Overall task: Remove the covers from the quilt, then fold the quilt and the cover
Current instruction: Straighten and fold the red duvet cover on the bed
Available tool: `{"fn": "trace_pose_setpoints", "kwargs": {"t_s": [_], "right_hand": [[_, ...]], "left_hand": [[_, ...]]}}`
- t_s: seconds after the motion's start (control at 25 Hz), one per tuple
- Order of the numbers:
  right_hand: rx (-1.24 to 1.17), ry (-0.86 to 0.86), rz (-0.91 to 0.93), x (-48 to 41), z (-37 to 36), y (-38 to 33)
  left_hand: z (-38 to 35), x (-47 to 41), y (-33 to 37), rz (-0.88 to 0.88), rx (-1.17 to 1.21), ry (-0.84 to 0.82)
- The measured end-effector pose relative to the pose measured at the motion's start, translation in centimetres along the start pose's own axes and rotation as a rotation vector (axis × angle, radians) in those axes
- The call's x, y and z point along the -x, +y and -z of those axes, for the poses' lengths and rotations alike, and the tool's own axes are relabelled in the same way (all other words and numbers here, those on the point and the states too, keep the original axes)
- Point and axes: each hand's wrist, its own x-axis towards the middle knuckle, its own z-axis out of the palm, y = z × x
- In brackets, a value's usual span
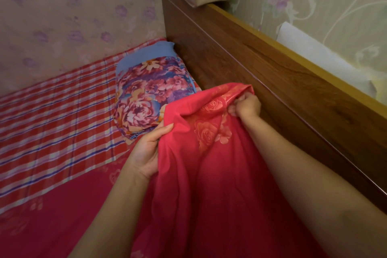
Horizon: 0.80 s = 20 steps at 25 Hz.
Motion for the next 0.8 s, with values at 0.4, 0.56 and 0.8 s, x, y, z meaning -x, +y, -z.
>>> {"fn": "trace_pose_setpoints", "kwargs": {"t_s": [0.4,0.56,0.8], "right_hand": [[0.049,0.008,0.039,2.4,-0.1,-0.5],[-0.038,-0.142,-0.034,4.5,-1.3,1.4],[0.033,-0.032,0.509,17.2,-0.3,3.2]], "left_hand": [[-1.4,-0.5,-5.2,0.163,-0.344,-0.163],[1.9,1.7,-10.2,-0.161,-0.997,0.179],[15.9,13.8,-13.0,0.268,-1.637,0.791]]}}
